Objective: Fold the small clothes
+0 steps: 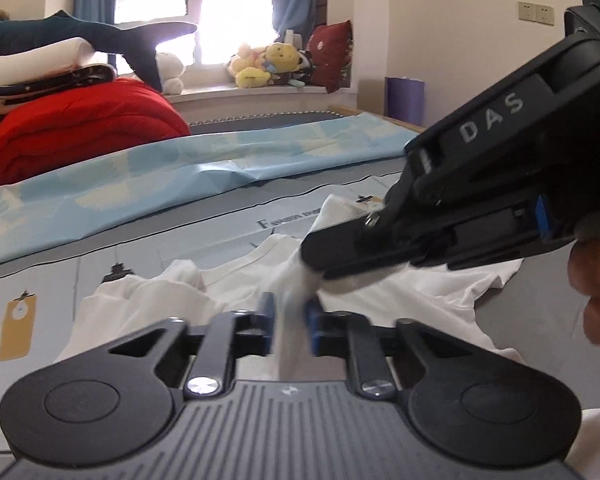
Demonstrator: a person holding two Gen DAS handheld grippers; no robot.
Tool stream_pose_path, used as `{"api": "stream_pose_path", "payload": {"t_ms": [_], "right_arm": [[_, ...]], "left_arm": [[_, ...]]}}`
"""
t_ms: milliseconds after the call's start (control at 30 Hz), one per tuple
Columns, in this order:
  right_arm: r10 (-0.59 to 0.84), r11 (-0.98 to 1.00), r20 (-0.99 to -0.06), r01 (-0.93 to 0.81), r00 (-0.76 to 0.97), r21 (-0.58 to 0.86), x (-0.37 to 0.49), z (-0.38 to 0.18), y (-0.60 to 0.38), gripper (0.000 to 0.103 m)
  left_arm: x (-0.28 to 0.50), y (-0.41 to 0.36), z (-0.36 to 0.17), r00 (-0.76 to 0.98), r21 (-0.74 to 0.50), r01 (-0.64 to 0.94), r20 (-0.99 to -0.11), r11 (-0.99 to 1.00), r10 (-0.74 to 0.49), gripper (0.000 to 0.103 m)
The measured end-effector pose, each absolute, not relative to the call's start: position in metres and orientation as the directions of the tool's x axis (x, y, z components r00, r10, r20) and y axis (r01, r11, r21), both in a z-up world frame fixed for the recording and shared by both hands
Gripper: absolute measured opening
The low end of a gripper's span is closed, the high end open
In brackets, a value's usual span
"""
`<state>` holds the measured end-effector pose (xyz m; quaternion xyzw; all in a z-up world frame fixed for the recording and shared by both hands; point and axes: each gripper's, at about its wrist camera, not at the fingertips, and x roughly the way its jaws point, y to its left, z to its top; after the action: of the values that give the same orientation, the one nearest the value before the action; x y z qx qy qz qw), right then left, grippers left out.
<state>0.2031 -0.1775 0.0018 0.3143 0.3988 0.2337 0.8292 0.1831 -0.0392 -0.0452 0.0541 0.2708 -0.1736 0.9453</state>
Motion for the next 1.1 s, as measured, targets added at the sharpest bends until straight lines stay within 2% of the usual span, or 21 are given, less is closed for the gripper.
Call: {"api": "stream_pose_path", "payload": {"t_ms": [100, 167, 200, 267, 367, 433, 533, 567, 633, 733, 833, 900, 967, 1033, 1100], "right_arm": [[0.626, 0.71, -0.527, -0.14, 0.575, 0.69, 0.207, 0.001, -0.173, 0.003], [0.584, 0.737, -0.555, -0.101, 0.593, 0.668, 0.21, 0.0, -0.175, 0.009], [0.552, 0.755, -0.568, -0.075, 0.61, 0.652, 0.211, -0.001, -0.177, 0.026], [0.468, 0.788, -0.585, -0.013, 0.662, 0.615, 0.211, -0.001, -0.183, 0.044], [0.347, 0.836, -0.66, 0.1, 0.667, 0.54, 0.217, -0.011, -0.194, 0.045], [0.27, 0.862, -0.735, 0.184, 0.621, 0.472, 0.22, -0.021, -0.2, 0.045], [0.195, 0.878, -0.814, 0.272, 0.547, 0.394, 0.221, -0.038, -0.205, 0.045], [0.205, 0.87, -0.819, 0.284, 0.536, 0.404, 0.221, -0.041, -0.206, 0.044], [0.232, 0.861, -0.814, 0.277, 0.532, 0.426, 0.218, -0.043, -0.207, 0.044], [0.231, 0.876, -0.809, 0.247, 0.54, 0.415, 0.216, -0.042, -0.202, 0.044], [0.224, 0.878, -0.813, 0.25, 0.538, 0.407, 0.218, -0.043, -0.198, 0.044], [0.213, 0.882, -0.82, 0.257, 0.531, 0.395, 0.219, -0.046, -0.194, 0.044], [0.208, 0.884, -0.823, 0.258, 0.529, 0.39, 0.22, -0.048, -0.191, 0.044], [0.203, 0.886, -0.825, 0.259, 0.528, 0.384, 0.22, -0.049, -0.189, 0.044], [0.202, 0.887, -0.827, 0.26, 0.525, 0.382, 0.22, -0.049, -0.188, 0.044]], "left_arm": [[0.19, -0.038, -0.043, 0.792, 0.023, 0.337, -0.547, 0.941, -0.27, 0.007], [0.195, -0.024, -0.04, 0.788, 0.013, 0.307, -0.565, 0.952, -0.247, 0.006], [0.202, -0.012, -0.04, 0.786, 0.015, 0.265, -0.583, 0.964, -0.207, 0.006], [0.213, 0.019, -0.042, 0.779, 0.02, 0.164, -0.615, 0.986, -0.118, 0.006], [0.227, 0.1, -0.044, 0.751, 0.064, -0.077, -0.652, 0.995, 0.1, 0.006], [0.226, 0.172, -0.04, 0.696, 0.124, -0.296, -0.651, 0.947, 0.303, 0.006], [0.211, 0.279, -0.038, 0.444, 0.338, -0.638, -0.572, 0.692, 0.689, 0.006], [0.202, 0.309, -0.037, 0.347, 0.381, -0.715, -0.535, 0.587, 0.77, 0.006], [0.186, 0.354, -0.031, 0.205, 0.405, -0.806, -0.495, 0.433, 0.845, 0.012], [0.168, 0.367, -0.016, 0.22, 0.287, -0.868, -0.508, 0.405, 0.833, 0.03], [0.187, 0.332, -0.016, 0.416, 0.125, -0.794, -0.601, 0.595, 0.682, 0.033], [0.209, 0.288, -0.026, 0.576, 0.029, -0.624, -0.657, 0.781, 0.485, 0.033], [0.227, 0.24, -0.037, 0.664, -0.039, -0.43, -0.69, 0.902, 0.287, 0.034], [0.239, 0.195, -0.048, 0.693, -0.107, -0.229, -0.716, 0.968, 0.085, 0.034], [0.245, 0.16, -0.06, 0.68, -0.1, -0.099, -0.734, 0.99, -0.006, 0.034]]}}
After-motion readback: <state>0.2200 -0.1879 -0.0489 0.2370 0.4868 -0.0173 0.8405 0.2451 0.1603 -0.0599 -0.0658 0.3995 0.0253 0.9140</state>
